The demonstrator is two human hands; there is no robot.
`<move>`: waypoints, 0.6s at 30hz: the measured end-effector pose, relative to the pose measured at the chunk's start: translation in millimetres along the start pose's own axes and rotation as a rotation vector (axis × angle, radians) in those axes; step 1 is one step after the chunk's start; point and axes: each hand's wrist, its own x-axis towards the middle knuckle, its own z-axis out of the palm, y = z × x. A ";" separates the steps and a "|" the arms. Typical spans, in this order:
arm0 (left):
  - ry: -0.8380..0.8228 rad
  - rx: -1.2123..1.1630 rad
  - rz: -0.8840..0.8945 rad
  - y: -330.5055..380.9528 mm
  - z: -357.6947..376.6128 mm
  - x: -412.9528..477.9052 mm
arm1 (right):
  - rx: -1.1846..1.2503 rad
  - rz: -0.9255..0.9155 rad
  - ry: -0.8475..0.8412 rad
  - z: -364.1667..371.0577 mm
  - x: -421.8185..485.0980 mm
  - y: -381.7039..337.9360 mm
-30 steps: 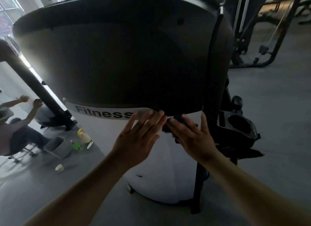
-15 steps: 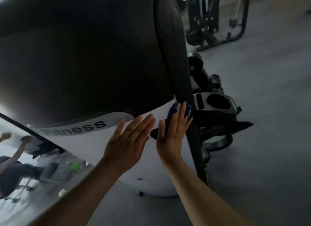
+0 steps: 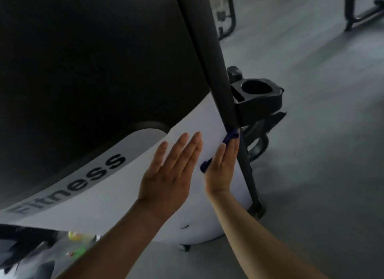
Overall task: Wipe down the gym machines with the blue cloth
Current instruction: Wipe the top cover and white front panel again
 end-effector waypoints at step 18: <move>-0.003 -0.140 0.110 41.7 27.0 -4.0 | 0.011 0.040 0.080 10.6 -8.0 26.1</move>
